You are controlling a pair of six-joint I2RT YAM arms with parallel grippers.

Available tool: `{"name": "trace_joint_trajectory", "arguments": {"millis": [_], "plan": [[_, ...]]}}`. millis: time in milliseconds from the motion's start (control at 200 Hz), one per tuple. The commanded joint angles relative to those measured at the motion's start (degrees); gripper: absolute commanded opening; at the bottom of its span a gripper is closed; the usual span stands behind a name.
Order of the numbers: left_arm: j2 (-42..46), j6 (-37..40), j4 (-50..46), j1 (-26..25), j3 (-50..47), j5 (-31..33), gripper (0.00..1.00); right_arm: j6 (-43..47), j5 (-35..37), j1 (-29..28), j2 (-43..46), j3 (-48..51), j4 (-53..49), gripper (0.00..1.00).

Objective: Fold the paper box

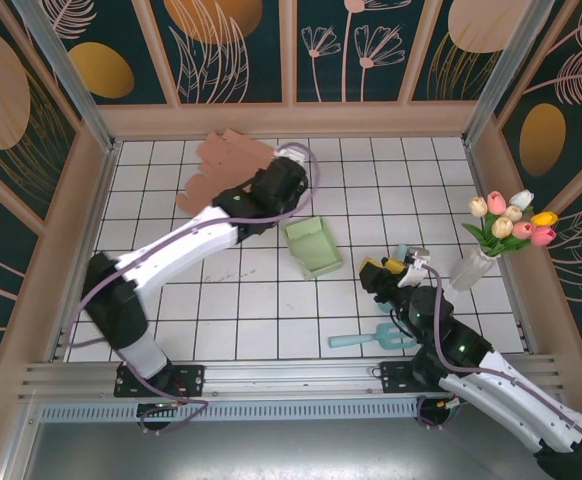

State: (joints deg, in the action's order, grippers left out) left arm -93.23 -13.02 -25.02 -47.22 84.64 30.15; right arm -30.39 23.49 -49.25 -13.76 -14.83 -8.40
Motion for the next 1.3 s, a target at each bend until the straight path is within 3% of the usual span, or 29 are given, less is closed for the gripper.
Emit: {"name": "trace_joint_trajectory", "arguments": {"millis": [0, 240, 380, 616, 761, 901, 1046, 1156, 1296], "plan": [[8.96, -18.53, 1.03, 0.14, -5.62, -0.29, 0.66, 0.34, 0.80, 0.12, -1.88, 0.60, 1.19, 0.58], [15.69, -29.15, 2.87, 0.13, -13.05, -9.35, 0.75, 0.99, 0.32, 0.12, -5.28, 0.45, 2.39, 0.59], [15.67, -33.18, 6.72, 0.20, -17.96, -11.08, 0.77, 1.28, 0.17, 0.10, -6.08, 0.57, 2.31, 0.58], [12.04, -34.89, 12.03, 0.12, -21.39, -13.82, 0.79, 2.00, -0.59, 0.12, -6.33, 0.52, 2.51, 0.58], [8.35, -34.58, 12.89, 0.11, -21.36, -15.35, 0.76, 2.35, -1.24, 0.12, -6.96, 0.51, 2.48, 0.59], [5.40, -32.95, 12.39, 0.17, -21.01, -16.12, 0.63, 2.78, -2.22, 0.10, -7.94, 0.42, 3.11, 0.59], [5.34, -28.95, 10.47, 0.12, -19.13, -14.18, 0.27, 3.23, -3.56, 0.12, -9.30, 0.32, 3.74, 0.58], [5.28, -21.35, 6.72, 0.13, -15.09, -13.11, 0.00, 4.51, -5.29, 0.11, -11.25, -0.81, 4.27, 0.59], [6.72, -1.94, 2.87, 0.18, -9.62, -14.03, 0.00, 7.40, -6.15, 0.11, -15.57, -6.06, 3.72, 0.58]]}}
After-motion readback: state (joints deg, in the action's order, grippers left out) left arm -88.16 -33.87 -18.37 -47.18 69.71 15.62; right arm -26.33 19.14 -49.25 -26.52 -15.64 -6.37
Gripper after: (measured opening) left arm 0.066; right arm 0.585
